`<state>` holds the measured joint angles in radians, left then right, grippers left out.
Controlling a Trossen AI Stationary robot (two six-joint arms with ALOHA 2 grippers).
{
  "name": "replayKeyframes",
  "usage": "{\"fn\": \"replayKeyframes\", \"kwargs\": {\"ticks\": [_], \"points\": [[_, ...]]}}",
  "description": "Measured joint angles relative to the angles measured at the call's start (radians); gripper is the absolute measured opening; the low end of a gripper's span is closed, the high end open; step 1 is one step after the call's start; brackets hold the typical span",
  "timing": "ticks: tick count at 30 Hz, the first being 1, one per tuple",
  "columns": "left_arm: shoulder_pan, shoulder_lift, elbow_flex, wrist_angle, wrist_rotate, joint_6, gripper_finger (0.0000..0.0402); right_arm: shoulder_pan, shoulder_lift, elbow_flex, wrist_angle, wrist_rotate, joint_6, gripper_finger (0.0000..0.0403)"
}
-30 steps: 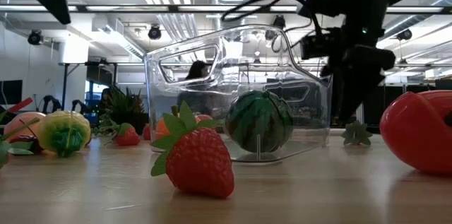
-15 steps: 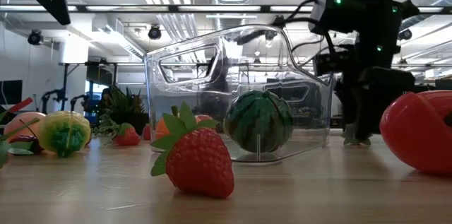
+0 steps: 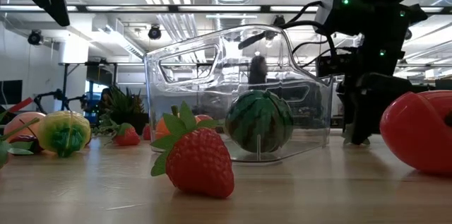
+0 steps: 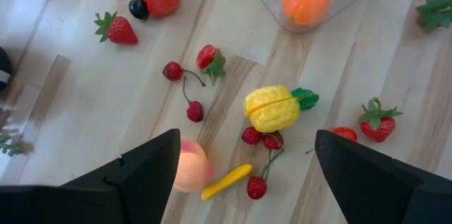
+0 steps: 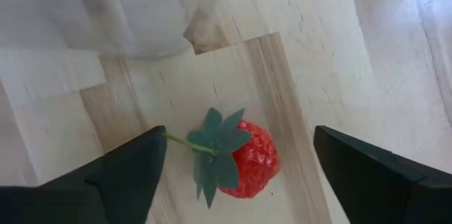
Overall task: Pick and placing Produce into tupperware
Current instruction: Put the red strawberry into the transparent bin
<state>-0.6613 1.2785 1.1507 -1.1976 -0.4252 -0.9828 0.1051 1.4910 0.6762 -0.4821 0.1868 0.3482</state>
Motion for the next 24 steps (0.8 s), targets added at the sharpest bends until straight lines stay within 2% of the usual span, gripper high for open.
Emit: {"fn": "replayKeyframes", "kwargs": {"ticks": [10,18,24], "points": [[0.000,0.000,0.000,0.000,0.000,0.002,0.0312,0.002,-0.001,-0.010,0.008,-0.003,0.009,0.0226],[0.000,0.000,0.000,-0.004,0.000,0.003,0.0312,0.002,-0.015,-0.010,-0.014,-0.010,0.053,0.0179],[0.000,0.000,0.000,-0.028,-0.004,0.003,0.0312,0.002,-0.077,0.002,-0.063,0.018,0.082,0.0152]]}}
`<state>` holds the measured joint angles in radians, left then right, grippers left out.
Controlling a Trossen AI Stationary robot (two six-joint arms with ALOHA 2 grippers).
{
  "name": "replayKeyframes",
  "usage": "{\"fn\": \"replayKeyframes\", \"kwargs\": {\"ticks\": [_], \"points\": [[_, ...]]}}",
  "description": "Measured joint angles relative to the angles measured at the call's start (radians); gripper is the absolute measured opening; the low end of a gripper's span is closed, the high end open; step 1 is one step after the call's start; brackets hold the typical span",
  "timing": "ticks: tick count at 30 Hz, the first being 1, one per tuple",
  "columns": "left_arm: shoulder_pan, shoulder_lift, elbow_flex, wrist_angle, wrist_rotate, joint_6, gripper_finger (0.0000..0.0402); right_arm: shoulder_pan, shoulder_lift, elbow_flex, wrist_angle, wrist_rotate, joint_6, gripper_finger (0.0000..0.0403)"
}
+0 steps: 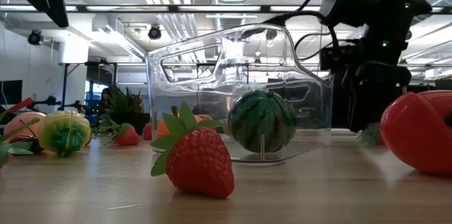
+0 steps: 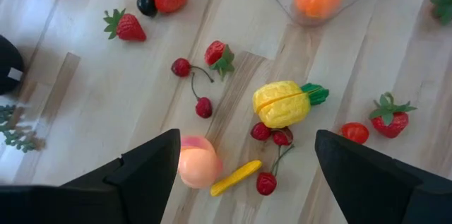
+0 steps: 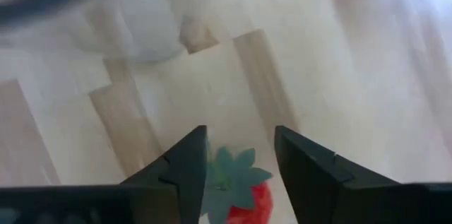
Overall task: Pick and placing Produce into tupperware
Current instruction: Put the red strawberry into the transparent bin
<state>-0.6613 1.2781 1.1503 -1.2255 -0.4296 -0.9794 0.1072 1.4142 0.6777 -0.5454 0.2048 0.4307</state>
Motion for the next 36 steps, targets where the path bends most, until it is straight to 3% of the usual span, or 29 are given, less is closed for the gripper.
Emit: {"fn": "replayKeyframes", "kwargs": {"ticks": [5,9,15,25,31,36], "points": [[0.000,0.000,0.000,0.001,-0.018,0.000,0.0312,0.002,-0.072,0.000,-0.050,0.034,0.044,0.0126],[0.000,0.000,0.000,0.002,-0.018,0.000,0.0312,0.012,-0.128,-0.001,-0.166,0.018,0.015,0.0132],[0.000,0.000,0.000,0.003,-0.028,-0.003,0.0312,0.063,-0.194,-0.034,-0.224,-0.072,-0.104,0.0199],[0.000,0.002,0.000,0.004,-0.066,-0.004,0.0312,0.083,-0.127,-0.060,-0.162,0.002,-0.092,0.0321],[0.000,0.002,0.000,0.005,-0.074,-0.009,0.0312,0.083,-0.023,-0.061,-0.113,-0.004,-0.123,0.0348],[0.000,0.002,0.000,0.005,-0.074,-0.010,0.0312,0.083,0.018,-0.043,-0.121,-0.001,-0.079,0.0339]]}}
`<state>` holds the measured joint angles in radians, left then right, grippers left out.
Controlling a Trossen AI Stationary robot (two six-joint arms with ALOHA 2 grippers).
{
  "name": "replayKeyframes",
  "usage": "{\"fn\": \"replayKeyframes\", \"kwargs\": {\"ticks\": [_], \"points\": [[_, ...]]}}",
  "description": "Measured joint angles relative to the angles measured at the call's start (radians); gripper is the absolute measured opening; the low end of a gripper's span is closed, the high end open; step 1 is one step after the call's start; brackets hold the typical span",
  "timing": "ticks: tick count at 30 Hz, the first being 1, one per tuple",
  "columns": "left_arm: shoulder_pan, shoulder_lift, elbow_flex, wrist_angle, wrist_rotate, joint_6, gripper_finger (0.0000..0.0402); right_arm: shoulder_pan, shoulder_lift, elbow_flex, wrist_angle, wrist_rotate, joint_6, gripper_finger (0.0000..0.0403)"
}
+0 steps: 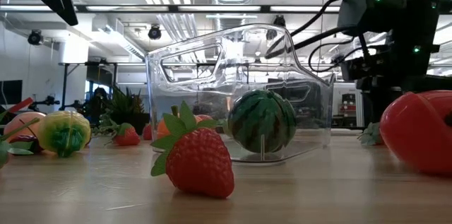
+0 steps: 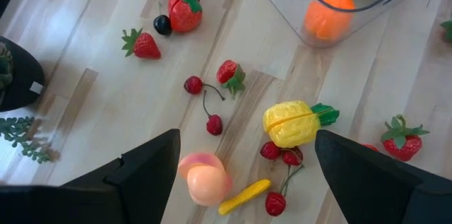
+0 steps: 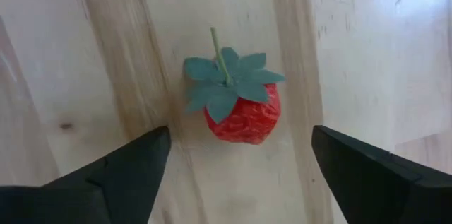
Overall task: Pick and placing Produce into tupperware
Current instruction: Put the red strawberry into the transparent bin
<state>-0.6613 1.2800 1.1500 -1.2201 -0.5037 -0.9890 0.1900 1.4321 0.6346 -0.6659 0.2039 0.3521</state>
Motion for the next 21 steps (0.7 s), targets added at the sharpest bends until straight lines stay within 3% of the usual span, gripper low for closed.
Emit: {"fn": "replayKeyframes", "kwargs": {"ticks": [7,21], "points": [[0.000,0.000,0.000,0.000,-0.004,0.000,0.0312,-0.005,-0.011,0.010,0.041,0.041,-0.012,0.0282],[0.000,0.000,0.000,0.000,-0.007,0.001,0.0312,-0.007,0.004,0.001,0.069,-0.031,0.025,0.0161]]}}
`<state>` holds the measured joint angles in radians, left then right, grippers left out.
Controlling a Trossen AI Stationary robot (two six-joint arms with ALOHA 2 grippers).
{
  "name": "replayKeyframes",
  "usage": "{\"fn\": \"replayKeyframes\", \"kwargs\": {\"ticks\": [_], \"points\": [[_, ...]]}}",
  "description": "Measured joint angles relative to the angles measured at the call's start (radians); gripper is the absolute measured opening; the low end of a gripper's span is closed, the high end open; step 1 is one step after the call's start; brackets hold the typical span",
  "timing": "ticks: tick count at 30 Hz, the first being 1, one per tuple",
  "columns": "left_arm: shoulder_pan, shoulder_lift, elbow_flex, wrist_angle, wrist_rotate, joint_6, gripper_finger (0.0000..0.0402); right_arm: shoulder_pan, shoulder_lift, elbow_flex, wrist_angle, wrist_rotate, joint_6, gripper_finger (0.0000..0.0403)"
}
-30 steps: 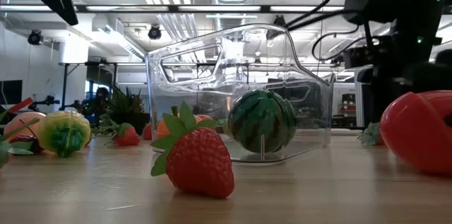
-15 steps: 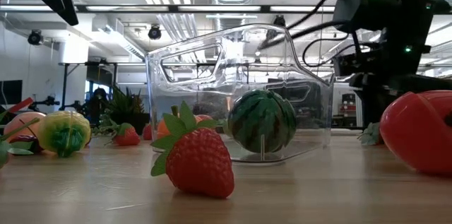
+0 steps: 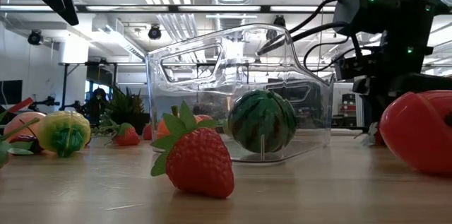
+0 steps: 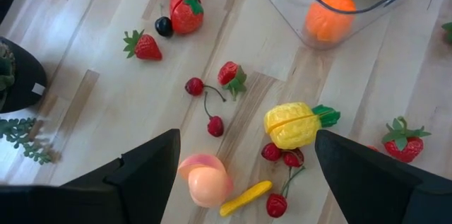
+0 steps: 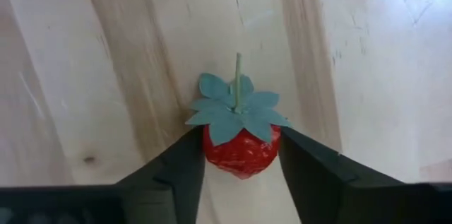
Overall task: Pick and placing Produce into tupperware
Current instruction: Put the red strawberry into the transparent bin
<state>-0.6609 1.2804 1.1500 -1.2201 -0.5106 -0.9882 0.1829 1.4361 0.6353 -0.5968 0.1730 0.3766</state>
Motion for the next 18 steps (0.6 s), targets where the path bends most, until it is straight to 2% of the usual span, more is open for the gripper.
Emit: {"fn": "replayKeyframes", "kwargs": {"ticks": [9,18], "points": [[0.000,0.000,0.000,0.000,0.000,0.000,0.0312,0.000,0.000,0.031,-0.001,0.000,0.017,0.0110],[0.000,0.000,0.000,0.000,0.000,0.001,0.0312,0.000,-0.031,0.152,-0.099,0.001,0.036,0.0117]]}}
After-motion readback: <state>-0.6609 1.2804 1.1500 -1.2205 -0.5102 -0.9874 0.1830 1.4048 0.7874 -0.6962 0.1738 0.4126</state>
